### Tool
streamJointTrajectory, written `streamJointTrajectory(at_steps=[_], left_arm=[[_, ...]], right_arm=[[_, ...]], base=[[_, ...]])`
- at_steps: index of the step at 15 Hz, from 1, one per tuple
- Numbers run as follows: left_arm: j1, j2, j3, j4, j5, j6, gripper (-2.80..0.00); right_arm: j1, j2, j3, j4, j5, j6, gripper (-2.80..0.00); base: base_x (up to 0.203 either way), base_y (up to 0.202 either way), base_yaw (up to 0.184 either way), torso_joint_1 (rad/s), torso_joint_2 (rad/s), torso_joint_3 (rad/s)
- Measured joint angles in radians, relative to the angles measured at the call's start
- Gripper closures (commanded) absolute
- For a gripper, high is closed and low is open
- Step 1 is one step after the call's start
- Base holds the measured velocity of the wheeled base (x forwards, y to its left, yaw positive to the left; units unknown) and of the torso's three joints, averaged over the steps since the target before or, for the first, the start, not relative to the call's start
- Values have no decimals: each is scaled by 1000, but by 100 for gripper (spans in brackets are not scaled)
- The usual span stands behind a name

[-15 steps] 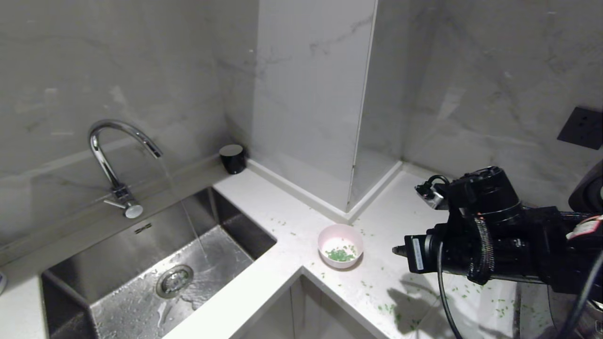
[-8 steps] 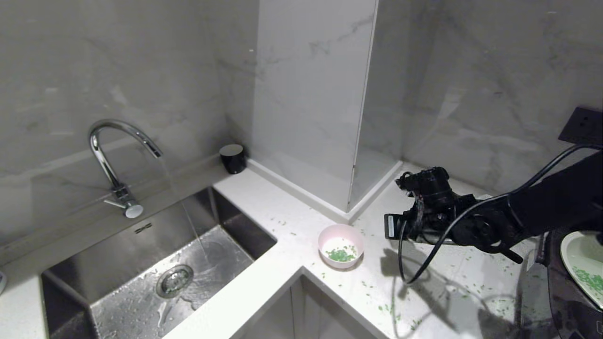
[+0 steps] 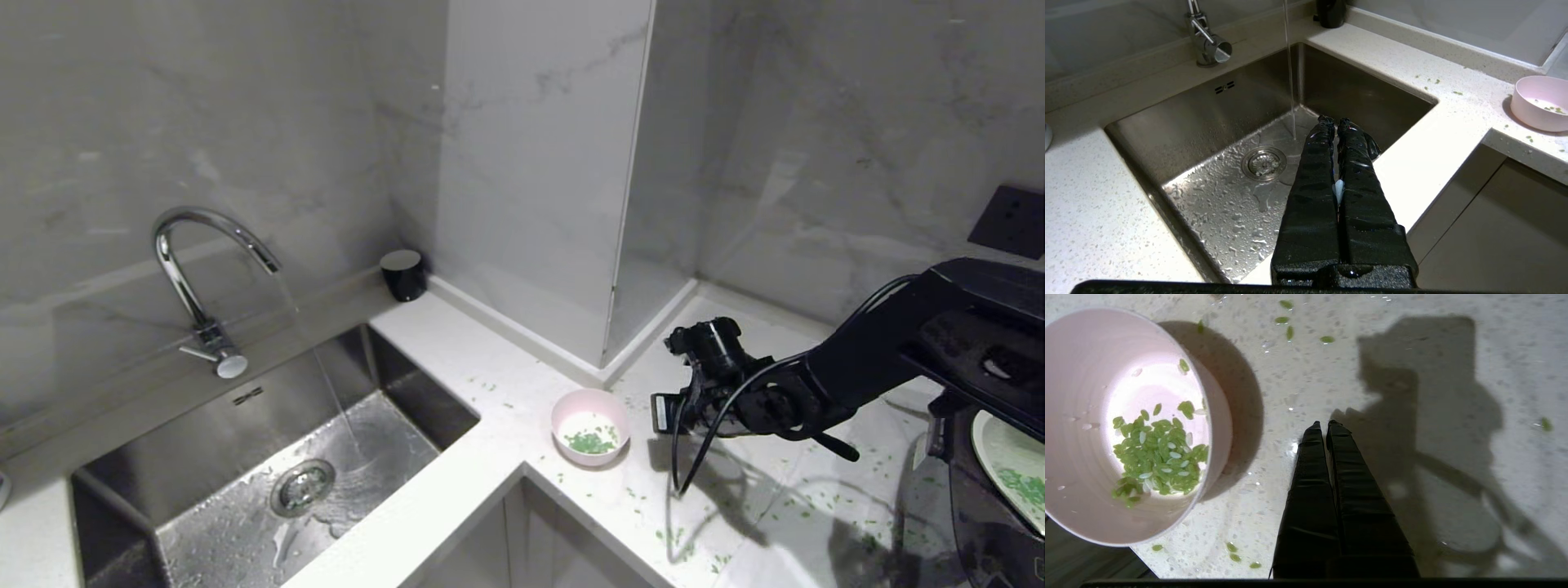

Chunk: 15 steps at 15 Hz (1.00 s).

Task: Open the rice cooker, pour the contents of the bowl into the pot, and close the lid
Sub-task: Pick up the bowl on the table

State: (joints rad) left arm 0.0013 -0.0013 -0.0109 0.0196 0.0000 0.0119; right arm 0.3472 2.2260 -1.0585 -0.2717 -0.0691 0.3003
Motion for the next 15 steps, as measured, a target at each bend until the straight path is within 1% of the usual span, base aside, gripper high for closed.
streamJointTrajectory(at_steps=[6, 9, 15], left_arm=[[0, 0, 0, -4, 1, -2, 0], [1, 0, 2, -8, 1, -9, 0], [1, 0, 3, -9, 1, -9, 0]], right_arm=[[30, 55, -56, 1, 20, 22, 0], [42, 70, -101, 5, 25, 56, 0], [99, 94, -153, 7, 22, 64, 0]], base=[[0, 0, 0, 0, 0, 0], [0, 0, 0, 0, 0, 0], [0, 0, 0, 0, 0, 0]])
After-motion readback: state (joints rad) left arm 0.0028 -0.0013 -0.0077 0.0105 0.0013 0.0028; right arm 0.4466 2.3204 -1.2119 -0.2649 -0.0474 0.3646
